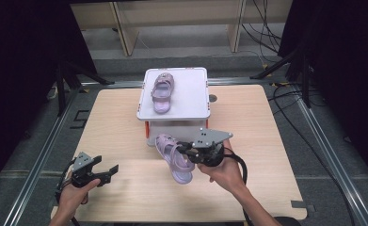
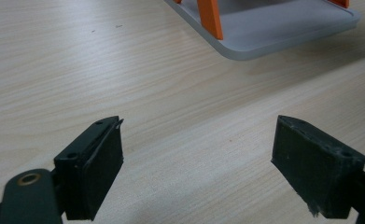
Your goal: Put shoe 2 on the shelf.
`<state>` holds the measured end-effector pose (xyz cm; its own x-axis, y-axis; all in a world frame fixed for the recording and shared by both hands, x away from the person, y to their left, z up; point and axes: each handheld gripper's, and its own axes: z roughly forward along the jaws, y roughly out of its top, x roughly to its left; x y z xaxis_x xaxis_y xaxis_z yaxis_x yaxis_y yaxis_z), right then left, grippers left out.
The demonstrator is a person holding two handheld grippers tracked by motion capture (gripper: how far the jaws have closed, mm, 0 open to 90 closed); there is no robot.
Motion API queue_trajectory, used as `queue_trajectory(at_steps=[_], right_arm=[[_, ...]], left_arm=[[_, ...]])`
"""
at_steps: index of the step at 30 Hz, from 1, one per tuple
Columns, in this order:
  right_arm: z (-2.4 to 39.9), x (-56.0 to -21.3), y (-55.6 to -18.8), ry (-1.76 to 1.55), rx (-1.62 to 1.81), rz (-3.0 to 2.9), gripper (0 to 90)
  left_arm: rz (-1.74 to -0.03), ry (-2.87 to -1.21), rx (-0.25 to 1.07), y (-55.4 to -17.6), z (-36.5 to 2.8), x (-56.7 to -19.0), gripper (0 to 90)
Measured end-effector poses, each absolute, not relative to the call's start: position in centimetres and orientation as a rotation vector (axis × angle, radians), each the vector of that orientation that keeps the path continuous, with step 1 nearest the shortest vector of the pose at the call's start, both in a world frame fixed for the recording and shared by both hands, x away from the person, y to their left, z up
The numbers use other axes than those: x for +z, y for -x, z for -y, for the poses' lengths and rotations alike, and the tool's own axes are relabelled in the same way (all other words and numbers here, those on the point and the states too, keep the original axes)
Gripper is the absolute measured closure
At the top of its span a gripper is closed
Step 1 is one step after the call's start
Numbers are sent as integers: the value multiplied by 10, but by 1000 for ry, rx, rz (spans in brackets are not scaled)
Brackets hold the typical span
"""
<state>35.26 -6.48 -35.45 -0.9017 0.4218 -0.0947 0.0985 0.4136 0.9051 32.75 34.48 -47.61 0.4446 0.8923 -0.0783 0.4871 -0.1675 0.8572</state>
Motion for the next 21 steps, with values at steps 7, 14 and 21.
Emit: queue_trajectory(at_steps=[7,14,21], right_arm=[[80,-333,-355,-452,1502,-2339,837],[90,-317,-363,-455,1502,-2308,837],[100,-299,-377,-480,1514,-2255,837]], left_arm=[[-1179,-1802,575,-328,-345,-476,157],[-1178,-1801,581,-327,-345,-476,156],[-1181,-1802,581,-328,-345,-476,157]])
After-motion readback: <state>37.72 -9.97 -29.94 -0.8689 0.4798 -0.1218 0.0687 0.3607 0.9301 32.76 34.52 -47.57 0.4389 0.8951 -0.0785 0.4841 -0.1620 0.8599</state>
